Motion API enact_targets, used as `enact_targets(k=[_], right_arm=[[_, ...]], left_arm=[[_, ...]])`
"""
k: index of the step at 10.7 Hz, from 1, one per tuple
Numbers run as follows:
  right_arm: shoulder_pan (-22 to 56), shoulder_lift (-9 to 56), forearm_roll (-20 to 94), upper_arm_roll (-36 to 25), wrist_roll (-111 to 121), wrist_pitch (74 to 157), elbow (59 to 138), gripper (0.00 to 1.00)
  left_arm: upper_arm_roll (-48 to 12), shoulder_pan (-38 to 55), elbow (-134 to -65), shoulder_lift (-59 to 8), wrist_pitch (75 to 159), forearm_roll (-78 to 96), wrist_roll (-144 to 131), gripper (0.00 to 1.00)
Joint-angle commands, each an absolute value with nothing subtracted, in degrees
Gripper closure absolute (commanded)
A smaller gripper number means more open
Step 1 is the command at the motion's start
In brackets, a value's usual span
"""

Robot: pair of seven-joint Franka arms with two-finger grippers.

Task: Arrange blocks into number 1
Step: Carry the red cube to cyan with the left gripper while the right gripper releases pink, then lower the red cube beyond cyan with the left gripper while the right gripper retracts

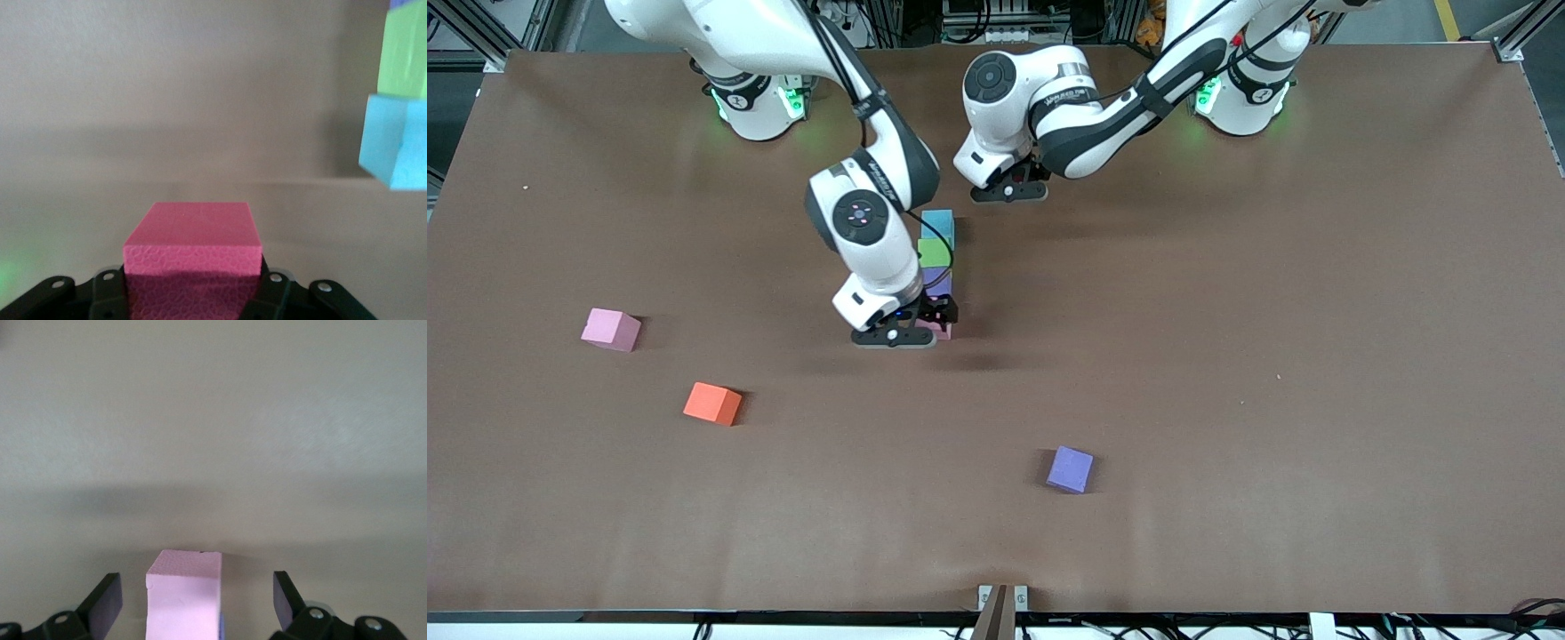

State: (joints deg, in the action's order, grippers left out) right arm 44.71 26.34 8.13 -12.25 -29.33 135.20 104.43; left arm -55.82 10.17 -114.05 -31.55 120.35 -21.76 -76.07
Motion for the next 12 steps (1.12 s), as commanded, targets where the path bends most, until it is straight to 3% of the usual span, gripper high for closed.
enact_targets(k=[1, 4, 7, 9, 11, 12], right_arm=[[42.72, 20.41, 8.44, -13.35, -24.28, 132.37, 105.21, 0.0], [42.63, 15.49, 7.13, -19.93, -18.57, 121.16, 101.62, 0.0], [42.63, 9.86, 7.12, -27.22, -13.46, 113.22, 99.76, 0.0], [42.54, 9.05, 7.12, -31.09, -11.35, 110.93, 98.01, 0.0], [40.09, 8.27, 7.12, -32.52, -10.03, 103.67, 93.8, 0.0], [38.51, 7.83, 7.12, -32.61, -8.28, 100.67, 91.78, 0.0]], left_arm=[[-58.88, 8.52, -116.1, -29.79, 120.15, -22.94, -78.82, 1.0], [-59.59, 12.2, -114.79, -31.02, 123.47, -23.03, -85.49, 1.0], [-57.32, 17.55, -108.31, -35.66, 124.63, -23.73, -89.03, 1.0], [-48.04, 27.8, -101.64, -38.74, 126.03, -23.73, -89.03, 1.0], [-37.31, 37.49, -96.78, -40.95, 126.91, -23.47, -88.07, 1.0], [-35.35, 39.1, -95.81, -42.18, 128.22, -23.55, -87.72, 1.0]])
